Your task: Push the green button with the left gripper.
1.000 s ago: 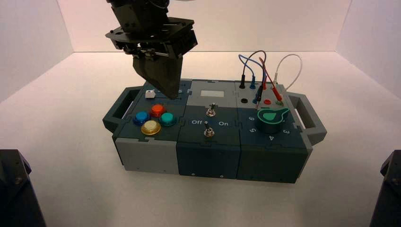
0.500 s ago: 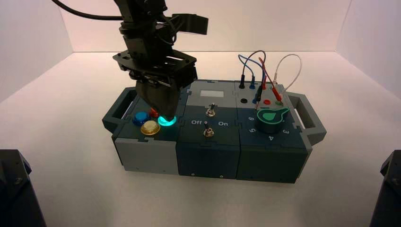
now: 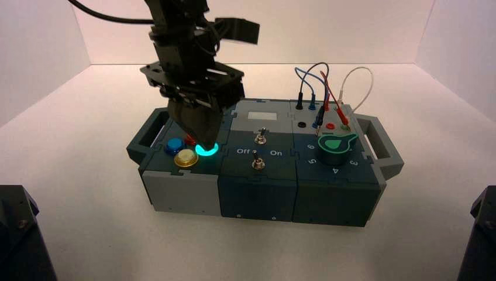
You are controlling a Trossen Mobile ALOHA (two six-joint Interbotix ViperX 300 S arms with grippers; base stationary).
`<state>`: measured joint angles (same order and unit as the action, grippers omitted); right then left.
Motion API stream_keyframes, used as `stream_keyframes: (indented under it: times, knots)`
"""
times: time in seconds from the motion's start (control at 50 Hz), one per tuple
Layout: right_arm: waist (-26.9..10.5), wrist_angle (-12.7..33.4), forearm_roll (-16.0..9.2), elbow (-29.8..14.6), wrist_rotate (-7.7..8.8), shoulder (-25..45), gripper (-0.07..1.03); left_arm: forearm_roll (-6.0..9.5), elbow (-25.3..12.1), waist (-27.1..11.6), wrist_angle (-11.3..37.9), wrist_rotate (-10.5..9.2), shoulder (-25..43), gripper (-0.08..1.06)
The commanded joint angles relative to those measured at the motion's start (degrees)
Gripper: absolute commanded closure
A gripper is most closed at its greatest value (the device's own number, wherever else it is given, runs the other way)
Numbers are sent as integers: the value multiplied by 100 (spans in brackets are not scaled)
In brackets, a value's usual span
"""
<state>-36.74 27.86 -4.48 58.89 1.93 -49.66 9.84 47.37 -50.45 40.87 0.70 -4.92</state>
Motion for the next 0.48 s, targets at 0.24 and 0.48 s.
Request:
stream_keyframes:
  times: [0.24, 0.48]
  knots:
    - [-26, -44, -18, -105, -9, 9, 99, 9, -202, 0, 237, -105, -976, 101]
    - [-26, -35, -18, -105, -9, 0, 99, 0, -176, 0, 229, -105, -958, 101]
